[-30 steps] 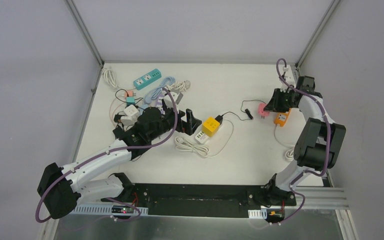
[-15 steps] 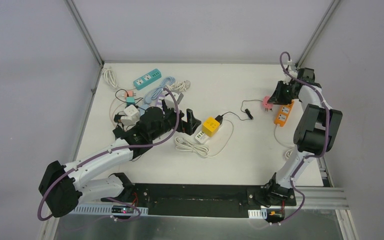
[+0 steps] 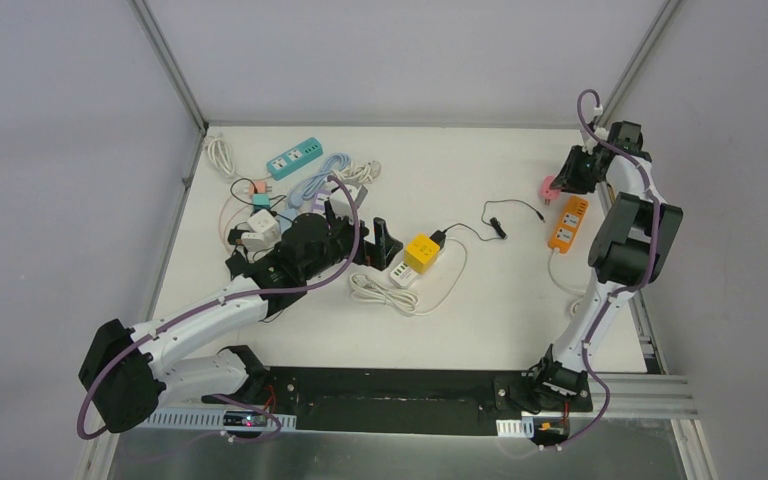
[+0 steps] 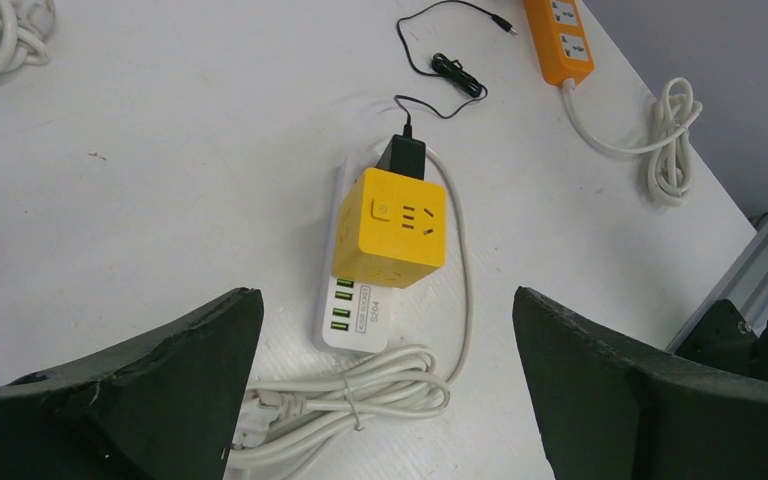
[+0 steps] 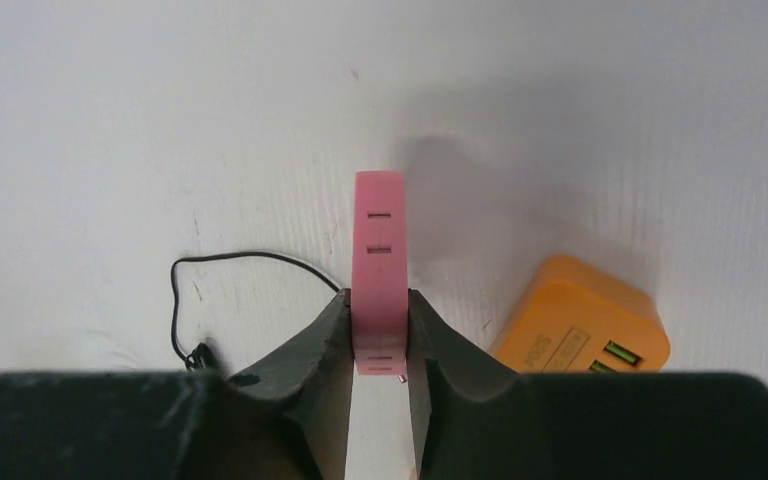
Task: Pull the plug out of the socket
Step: Place the plug at the center of the board.
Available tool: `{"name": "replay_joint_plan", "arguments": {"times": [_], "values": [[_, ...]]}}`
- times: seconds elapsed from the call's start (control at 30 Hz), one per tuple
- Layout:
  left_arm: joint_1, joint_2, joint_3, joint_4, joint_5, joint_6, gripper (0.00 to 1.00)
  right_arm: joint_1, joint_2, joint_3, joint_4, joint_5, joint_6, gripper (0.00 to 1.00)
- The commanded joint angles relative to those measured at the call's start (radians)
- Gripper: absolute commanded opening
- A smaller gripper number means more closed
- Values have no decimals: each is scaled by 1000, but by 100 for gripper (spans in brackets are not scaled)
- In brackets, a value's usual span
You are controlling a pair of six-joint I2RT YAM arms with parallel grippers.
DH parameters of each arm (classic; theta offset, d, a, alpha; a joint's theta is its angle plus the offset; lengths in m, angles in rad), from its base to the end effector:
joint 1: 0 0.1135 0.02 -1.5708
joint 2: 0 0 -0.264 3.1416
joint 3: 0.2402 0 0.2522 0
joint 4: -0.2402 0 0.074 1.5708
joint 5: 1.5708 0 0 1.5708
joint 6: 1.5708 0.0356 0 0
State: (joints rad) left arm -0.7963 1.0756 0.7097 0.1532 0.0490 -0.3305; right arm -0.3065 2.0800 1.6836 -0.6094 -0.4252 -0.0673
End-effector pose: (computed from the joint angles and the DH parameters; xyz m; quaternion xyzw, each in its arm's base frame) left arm 0.1749 -0.1812 0.2910 0.1945 0.7534 -0.3514 0.5206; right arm 0.4380 -0.1232 0.2149 0.0536 0.9391 0.1485 0.3054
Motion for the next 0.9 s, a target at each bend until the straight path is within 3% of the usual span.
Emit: {"name": "replay_joint_plan", "arguments": {"times": [0.0, 0.43, 0.6, 0.7, 0.87], "values": [[11, 1, 13, 16, -23, -15, 99, -3, 54, 92, -52, -20, 24, 27], [12, 0, 14, 13, -23, -25, 99, -10, -12, 77, -67, -2, -49, 50], [13, -10, 2, 48, -23, -32, 99, -18, -92, 40, -65, 26, -107, 72], [16, -15, -3, 51, -35, -42, 99, -23, -152, 5, -66, 37, -149, 99], [22, -11, -9, 64, -38, -73, 99, -25, -261, -45, -80, -18, -200, 100]]}}
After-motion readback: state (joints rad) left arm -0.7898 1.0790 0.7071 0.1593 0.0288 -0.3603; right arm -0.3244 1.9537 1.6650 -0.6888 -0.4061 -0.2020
